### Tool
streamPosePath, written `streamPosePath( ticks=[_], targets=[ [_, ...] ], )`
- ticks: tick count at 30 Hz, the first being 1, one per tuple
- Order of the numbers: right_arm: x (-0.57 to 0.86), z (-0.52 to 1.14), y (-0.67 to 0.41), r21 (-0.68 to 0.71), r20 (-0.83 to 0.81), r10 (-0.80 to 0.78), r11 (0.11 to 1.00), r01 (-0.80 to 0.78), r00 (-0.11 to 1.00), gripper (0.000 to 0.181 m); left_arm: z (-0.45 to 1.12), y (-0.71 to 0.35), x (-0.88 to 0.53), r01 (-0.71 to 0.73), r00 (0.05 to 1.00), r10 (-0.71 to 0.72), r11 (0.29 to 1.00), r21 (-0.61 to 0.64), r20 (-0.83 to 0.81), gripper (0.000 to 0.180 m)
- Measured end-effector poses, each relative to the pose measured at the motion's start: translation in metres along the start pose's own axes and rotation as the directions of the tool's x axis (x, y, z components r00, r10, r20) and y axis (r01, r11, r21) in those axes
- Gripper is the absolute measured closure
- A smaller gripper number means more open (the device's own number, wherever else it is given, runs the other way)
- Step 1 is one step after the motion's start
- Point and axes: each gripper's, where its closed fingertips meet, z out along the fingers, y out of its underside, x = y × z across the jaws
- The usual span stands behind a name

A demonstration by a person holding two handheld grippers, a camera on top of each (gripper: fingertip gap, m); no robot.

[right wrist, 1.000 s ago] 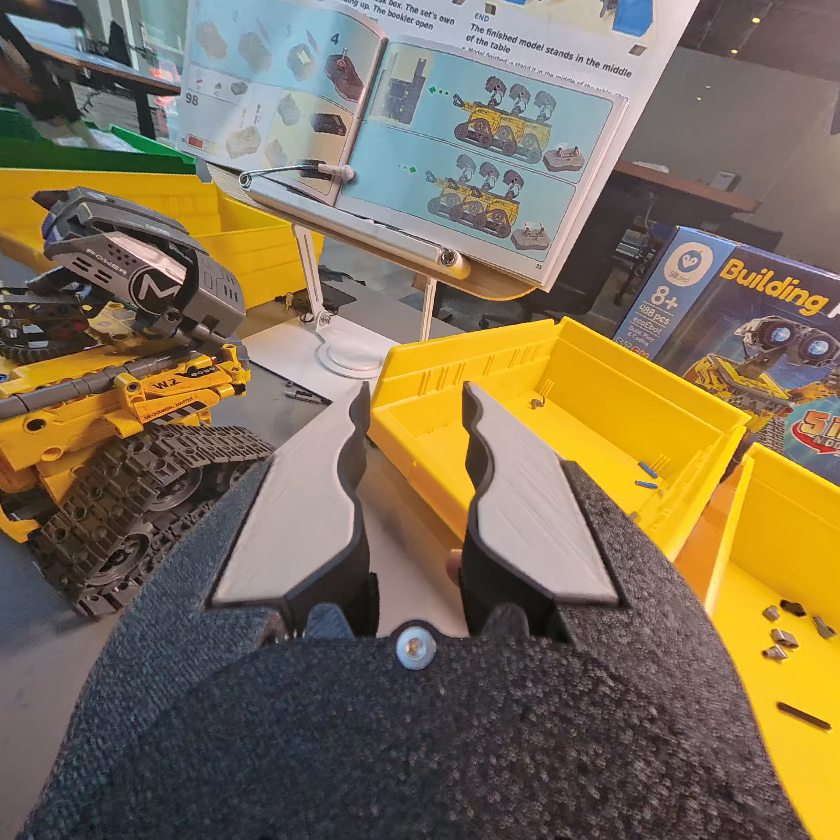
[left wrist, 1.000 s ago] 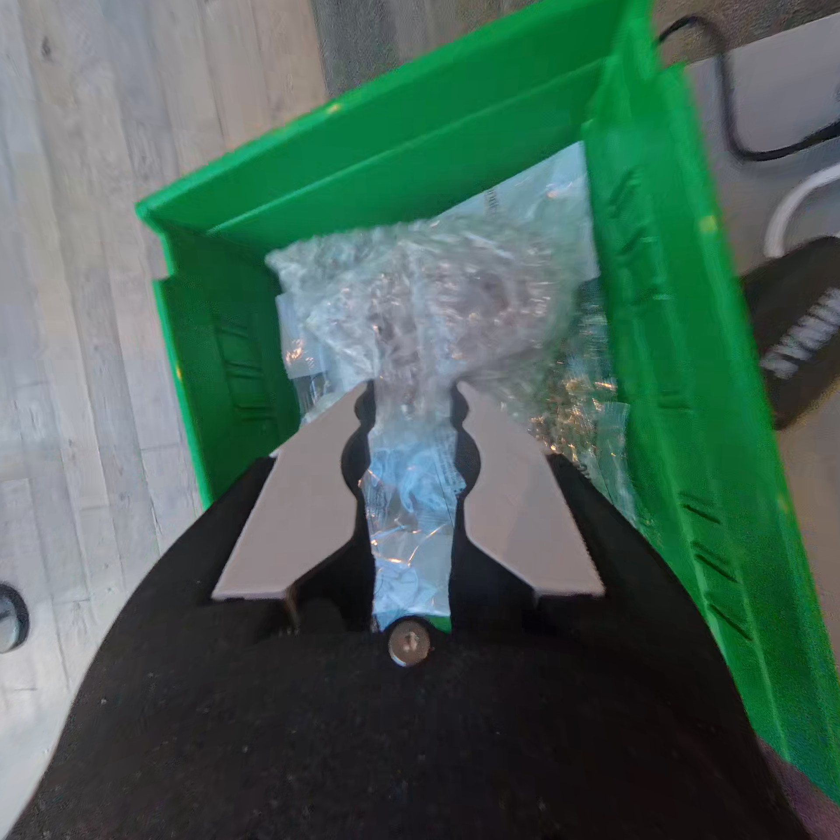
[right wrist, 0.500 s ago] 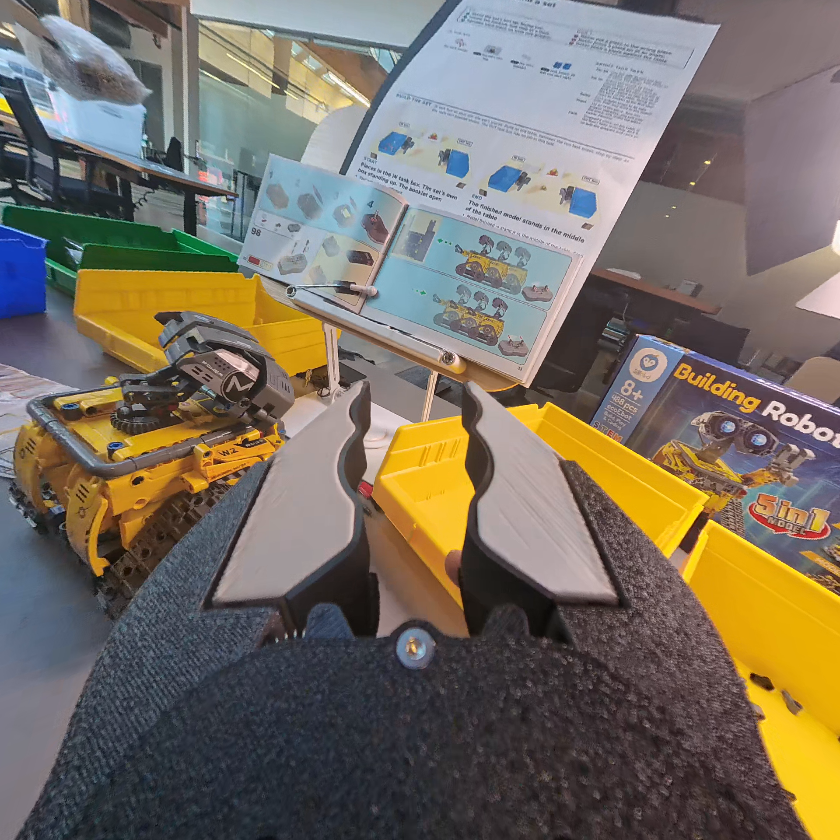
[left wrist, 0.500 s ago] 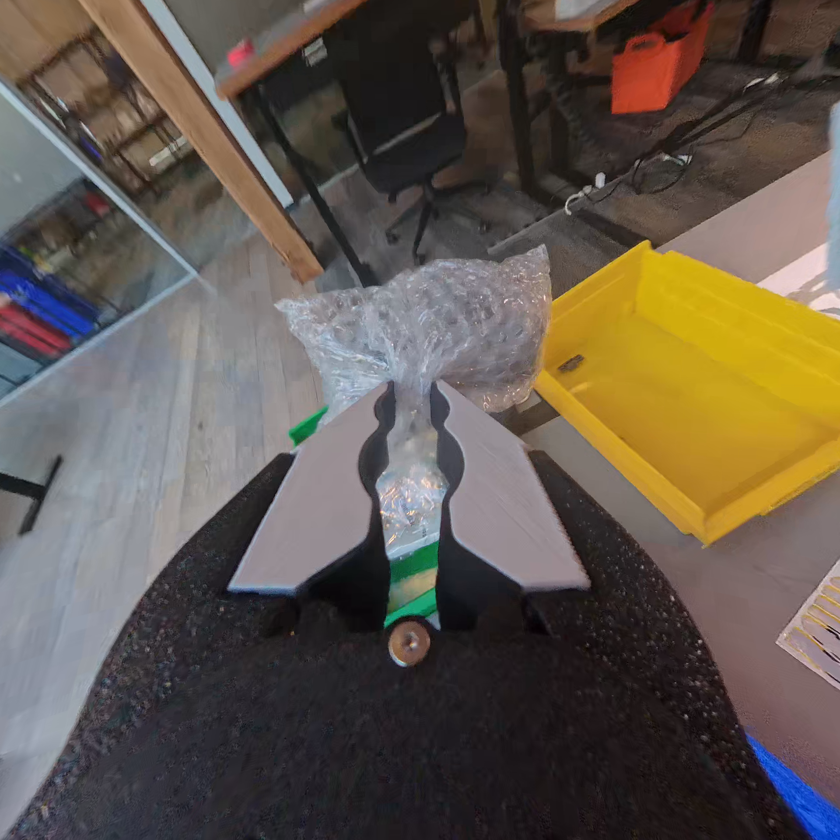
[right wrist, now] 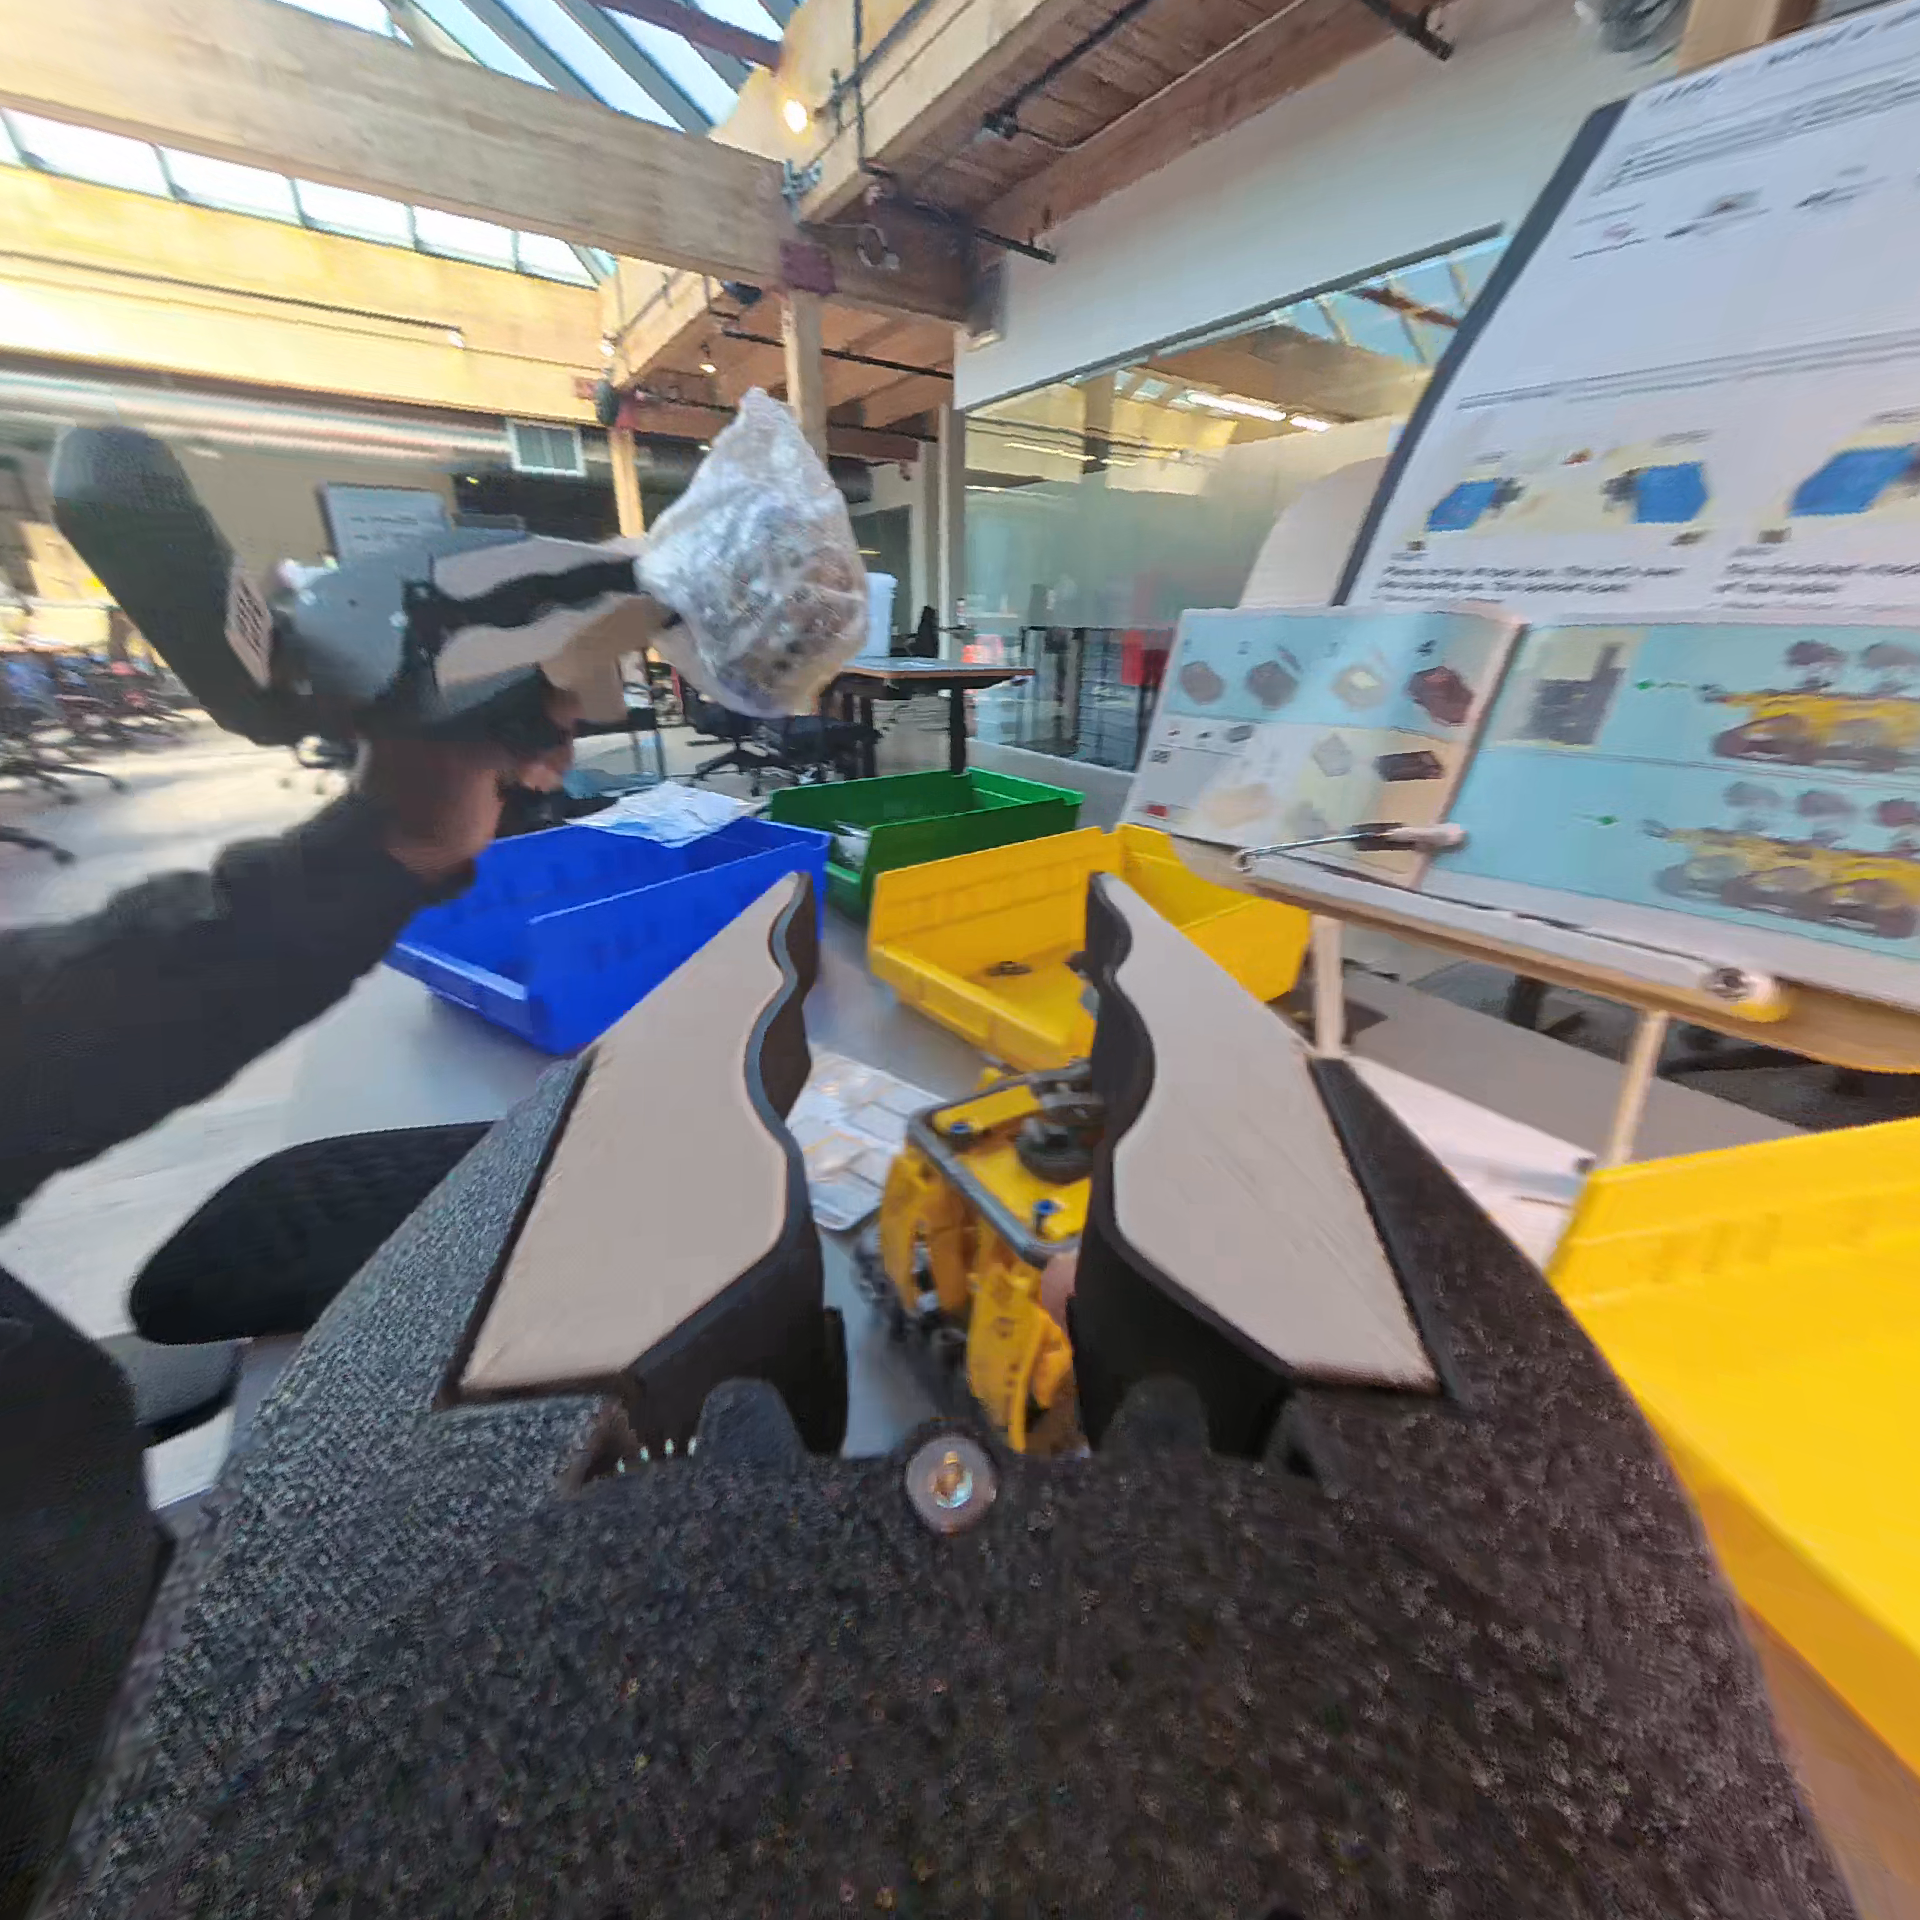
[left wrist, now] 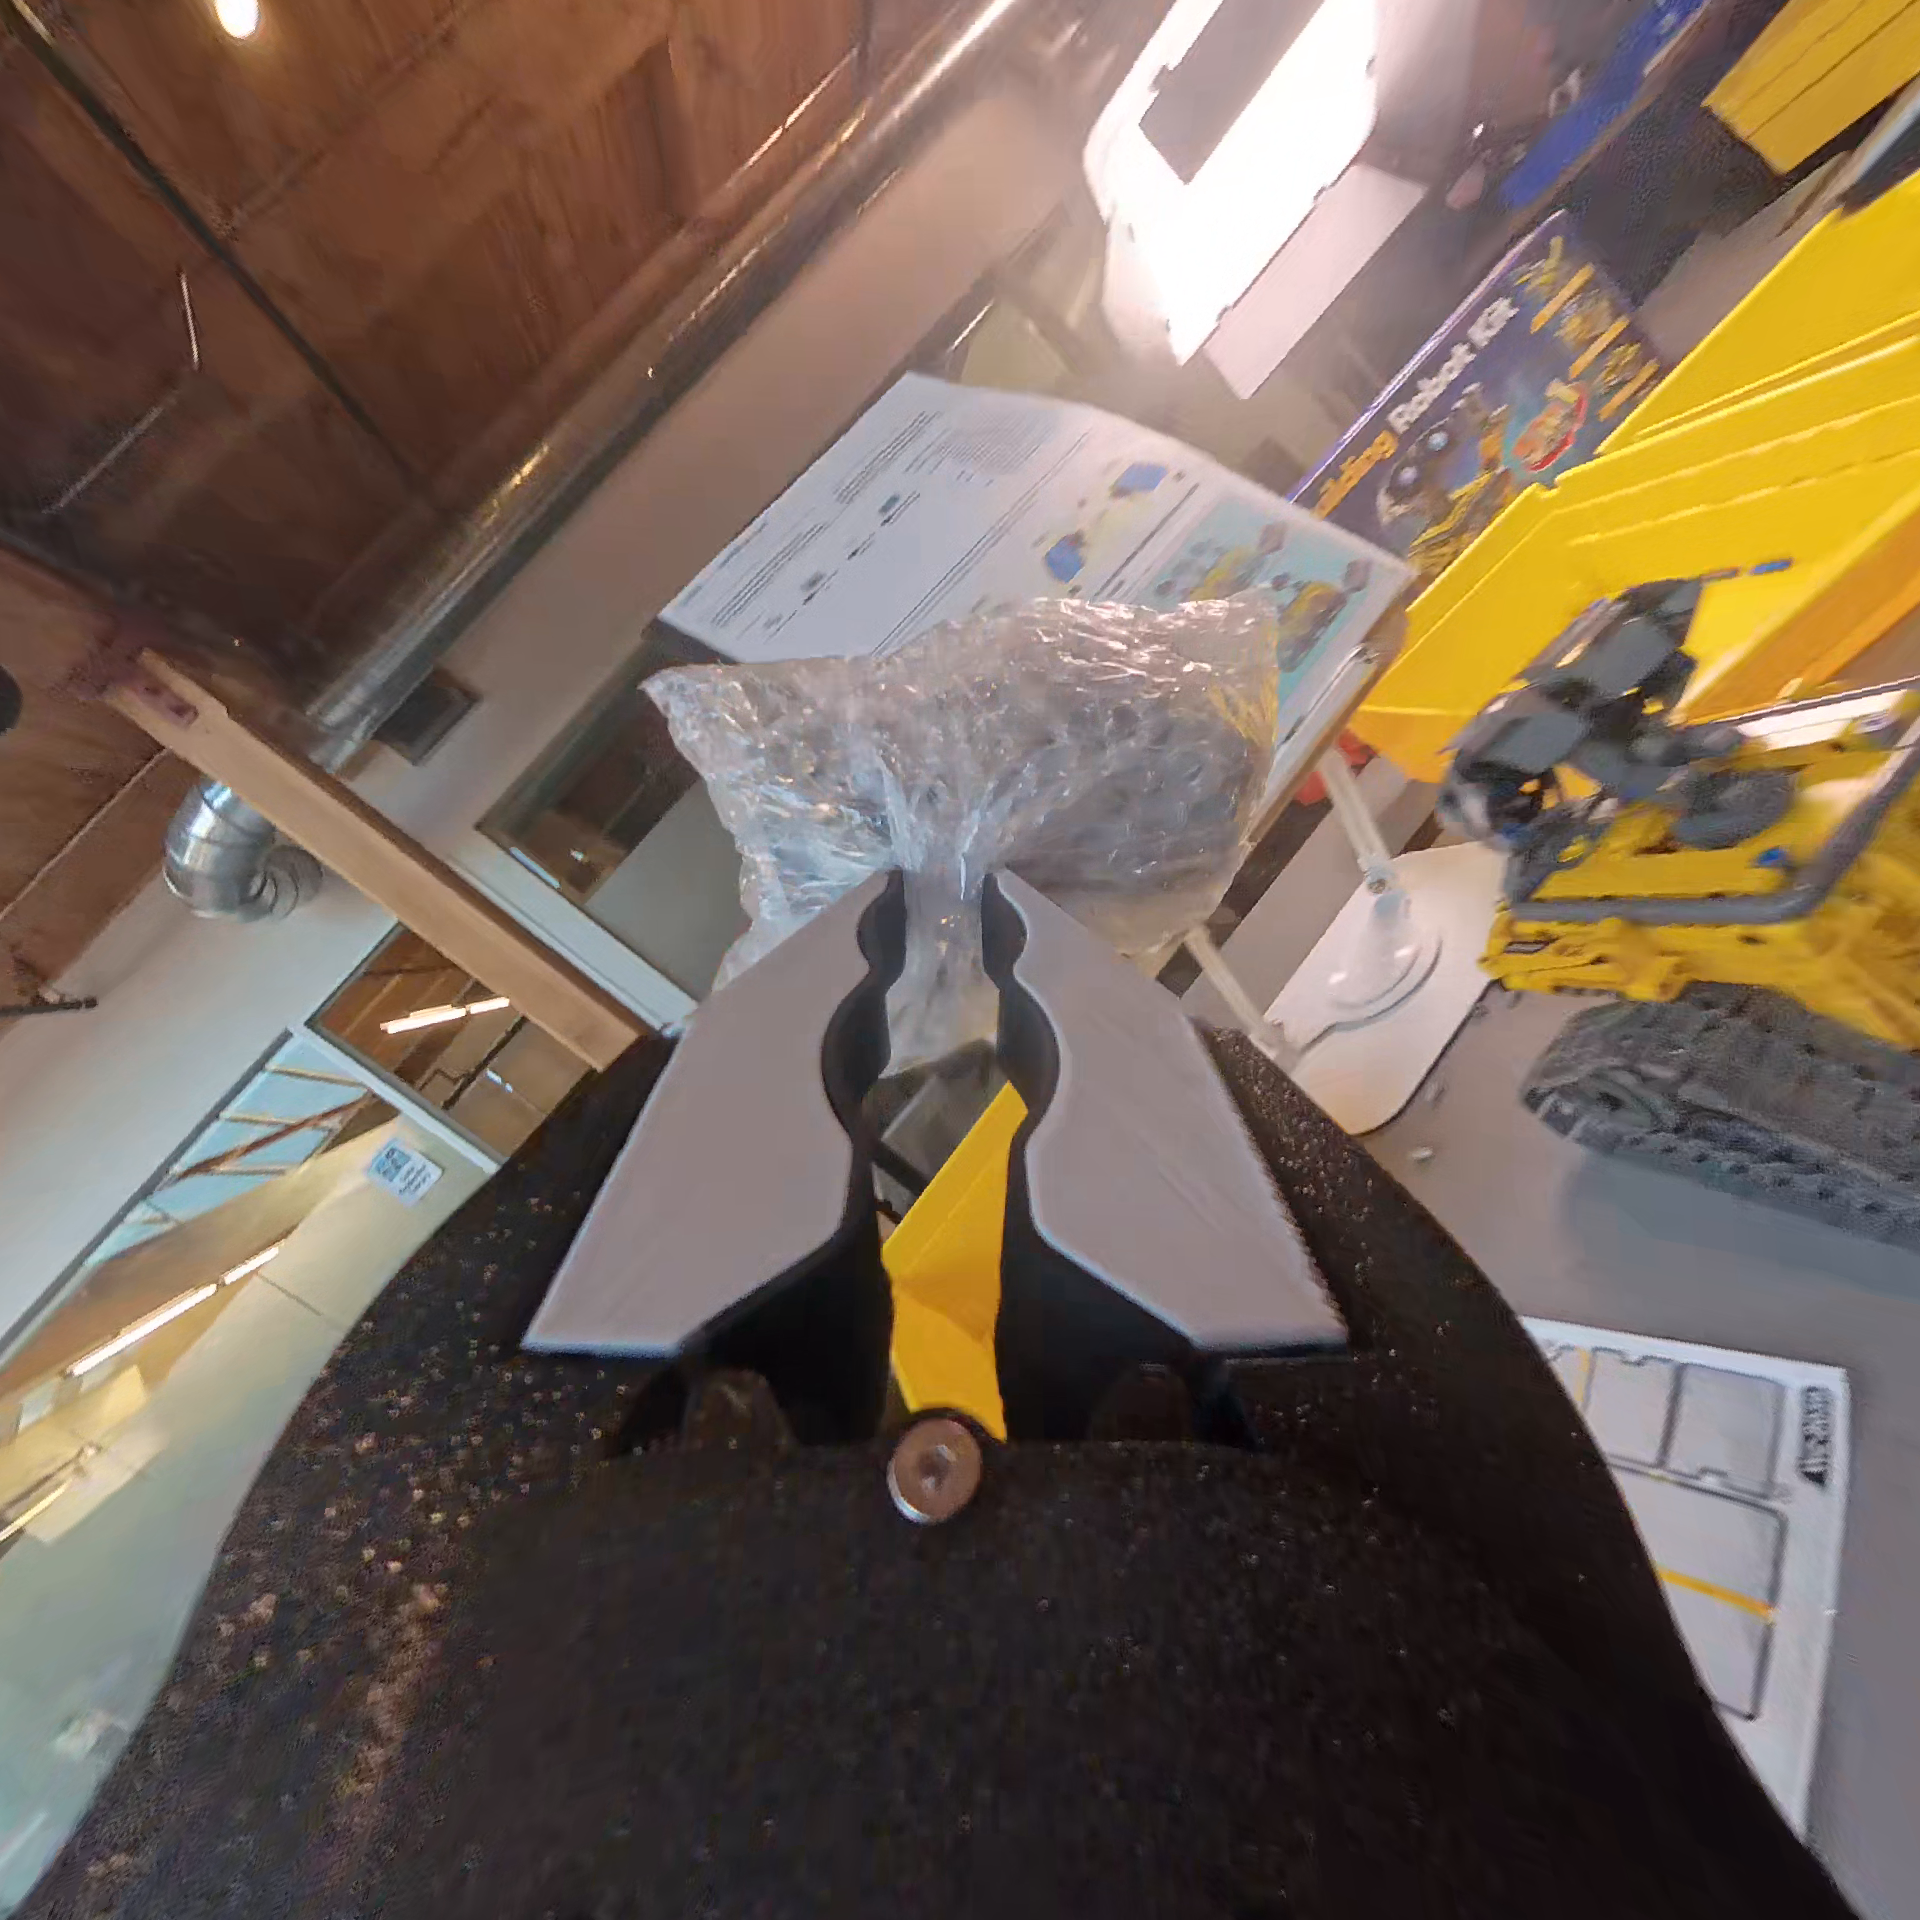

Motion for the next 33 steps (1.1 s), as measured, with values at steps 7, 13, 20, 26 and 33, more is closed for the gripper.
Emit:
streamPosePath(
  ticks=[7, 13, 20, 26, 33],
  targets=[
    [-0.052, 0.013, 0.016, -0.018, 0.144, 0.383, 0.923, -0.384, 0.913, 0.095, -0.012, -0.08, 0.146, -0.003, 0.99, 0.029, 0.982, 0.187, -0.138, 0.166],
    [-0.054, -0.021, 0.019, -0.074, 0.246, 0.551, 0.831, -0.551, 0.798, 0.14, -0.023, -0.098, 0.172, 0.334, 0.905, -0.265, 0.927, 0.17, -0.334, 0.15],
    [-0.039, -0.051, 0.035, -0.094, 0.293, 0.769, 0.614, -0.784, 0.567, 0.142, -0.021, -0.082, 0.16, 0.951, 0.015, -0.822, 0.188, -0.247, -0.569, 0.114],
    [-0.064, -0.055, 0.076, -0.214, 0.251, 0.703, 0.711, -0.67, 0.666, 0.142, -0.02, -0.069, 0.198, 0.874, -0.146, -0.832, 0.146, -0.464, -0.535, 0.175],
    [-0.085, -0.07, 0.106, -0.437, 0.221, 0.548, 0.795, -0.421, 0.807, 0.142, -0.04, -0.05, 0.217, 0.739, -0.045, -0.841, 0.335, -0.584, -0.539, 0.177]
  ],
)
